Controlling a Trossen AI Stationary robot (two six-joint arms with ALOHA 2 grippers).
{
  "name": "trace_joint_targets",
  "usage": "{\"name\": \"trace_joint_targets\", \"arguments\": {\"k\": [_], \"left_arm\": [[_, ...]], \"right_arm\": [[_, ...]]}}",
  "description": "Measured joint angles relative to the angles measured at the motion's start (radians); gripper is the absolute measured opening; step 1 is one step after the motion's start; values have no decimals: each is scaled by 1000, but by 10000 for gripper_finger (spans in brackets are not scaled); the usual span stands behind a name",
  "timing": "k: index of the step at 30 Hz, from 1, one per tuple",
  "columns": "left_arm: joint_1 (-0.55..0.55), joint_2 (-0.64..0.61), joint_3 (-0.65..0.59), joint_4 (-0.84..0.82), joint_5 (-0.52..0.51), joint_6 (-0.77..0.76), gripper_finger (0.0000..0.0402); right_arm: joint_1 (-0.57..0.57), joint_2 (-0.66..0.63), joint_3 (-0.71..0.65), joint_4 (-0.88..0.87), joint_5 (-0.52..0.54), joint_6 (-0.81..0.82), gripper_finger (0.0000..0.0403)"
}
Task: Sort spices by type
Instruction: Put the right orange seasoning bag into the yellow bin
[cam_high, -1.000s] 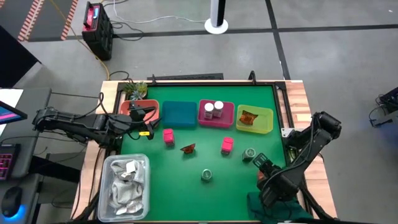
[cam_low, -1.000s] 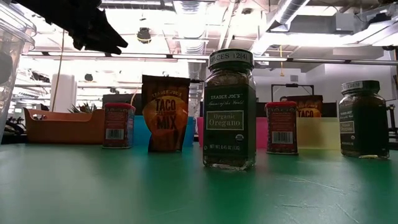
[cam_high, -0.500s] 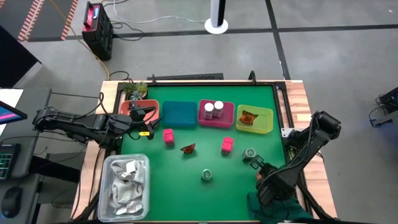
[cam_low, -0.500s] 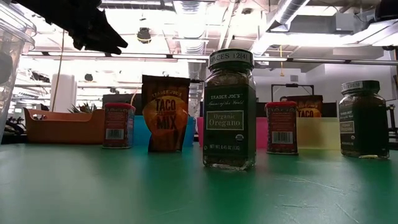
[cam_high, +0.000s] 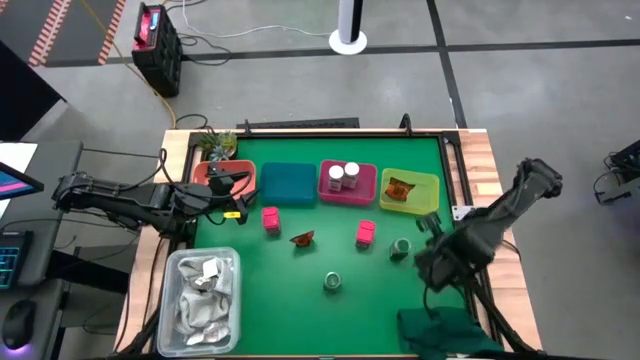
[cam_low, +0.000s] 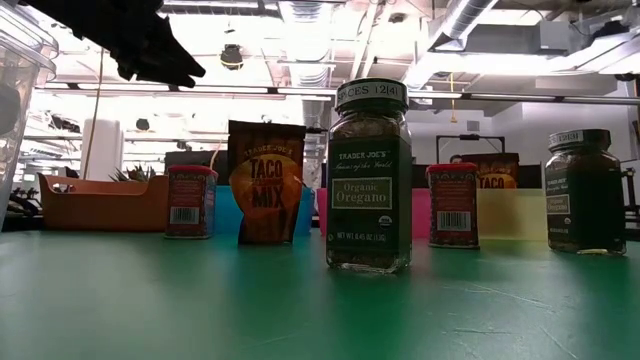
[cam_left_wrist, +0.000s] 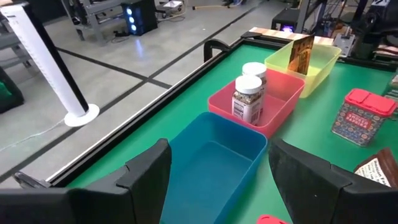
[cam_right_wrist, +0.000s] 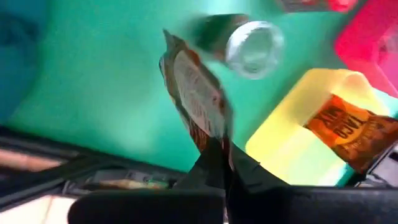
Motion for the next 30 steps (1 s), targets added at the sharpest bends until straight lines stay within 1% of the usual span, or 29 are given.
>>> {"name": "trace_joint_targets", "arguments": {"k": [2, 6, 10, 16, 18, 22, 30], "left_arm": [[0, 0, 0, -1, -7, 7, 256], [0, 0, 0, -2, -8, 6, 256], [0, 0, 0, -3, -8, -5, 256], [0, 0, 0, -5, -8, -14, 256], [0, 0, 0, -5, -8, -17, 256], [0, 0, 0, -5, -7, -37, 256], [0, 0, 0, -8, -7, -42, 256]], "right_arm": [[-38, -31, 0, 10, 0, -12, 13], [-92, -98, 6, 3, -4, -107, 13], [-156, -164, 35, 5, 34, -113, 13], [-253, -221, 46, 5, 178, -152, 13], [-298, -216, 46, 6, 208, -183, 13], [-408, -172, 46, 9, 212, -243, 15], [-666, -55, 46, 10, 210, -177, 16]]}}
